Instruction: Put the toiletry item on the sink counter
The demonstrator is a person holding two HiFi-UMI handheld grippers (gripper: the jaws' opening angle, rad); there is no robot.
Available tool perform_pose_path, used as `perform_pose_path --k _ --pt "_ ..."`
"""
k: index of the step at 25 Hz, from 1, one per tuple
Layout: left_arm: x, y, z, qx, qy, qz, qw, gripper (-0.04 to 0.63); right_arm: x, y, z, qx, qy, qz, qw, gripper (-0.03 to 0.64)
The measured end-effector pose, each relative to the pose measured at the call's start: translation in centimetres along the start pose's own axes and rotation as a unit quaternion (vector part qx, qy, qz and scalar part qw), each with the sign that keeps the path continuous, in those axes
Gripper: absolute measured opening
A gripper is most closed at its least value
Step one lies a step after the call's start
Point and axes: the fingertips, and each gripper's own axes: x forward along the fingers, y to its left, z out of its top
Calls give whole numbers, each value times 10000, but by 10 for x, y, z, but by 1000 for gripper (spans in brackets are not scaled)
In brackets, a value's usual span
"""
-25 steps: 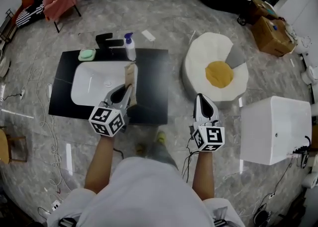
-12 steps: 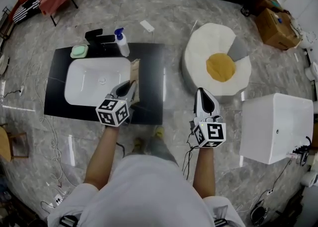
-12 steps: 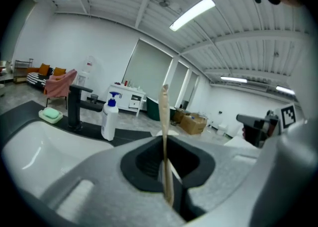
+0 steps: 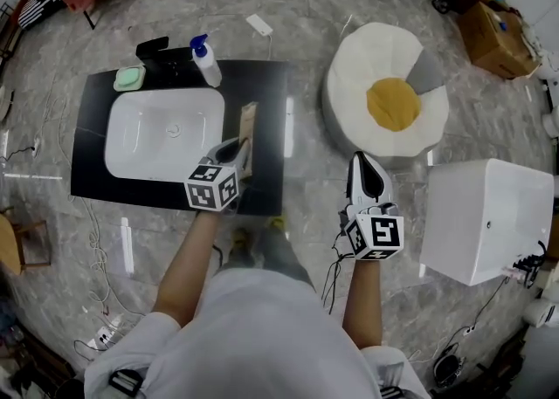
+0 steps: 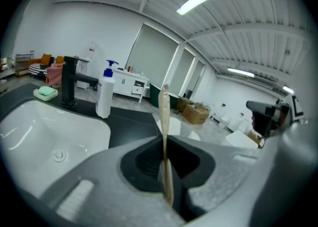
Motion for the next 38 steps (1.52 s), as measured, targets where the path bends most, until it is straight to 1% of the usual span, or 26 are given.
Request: perform_pose_path --k 7,11,16,21,26,30,38 --pt "35 16 -23 -77 338 216 9992 23 12 -19 -17 78 175 -14 9998 4" --pt "51 24 -30 -130 439 327 9984 25 17 -28 -24 107 266 -30 9996 5" --pt "63 35 -40 -104 551 453 9974 29 17 -36 -34 123 371 -91 9992 5" --pt "68 47 -51 -173 680 609 9957 49 15 -39 -40 143 418 -126 9989 3" --pt "63 54 -50 -182 667 720 9950 83 15 -38 -40 121 435 -117 9989 5" --pt "52 60 -46 -179 609 803 9948 94 12 -31 -37 104 395 -85 9991 5" --pt "18 60 -30 -92 373 855 9956 94 2 -10 -25 101 257 -1 9996 4"
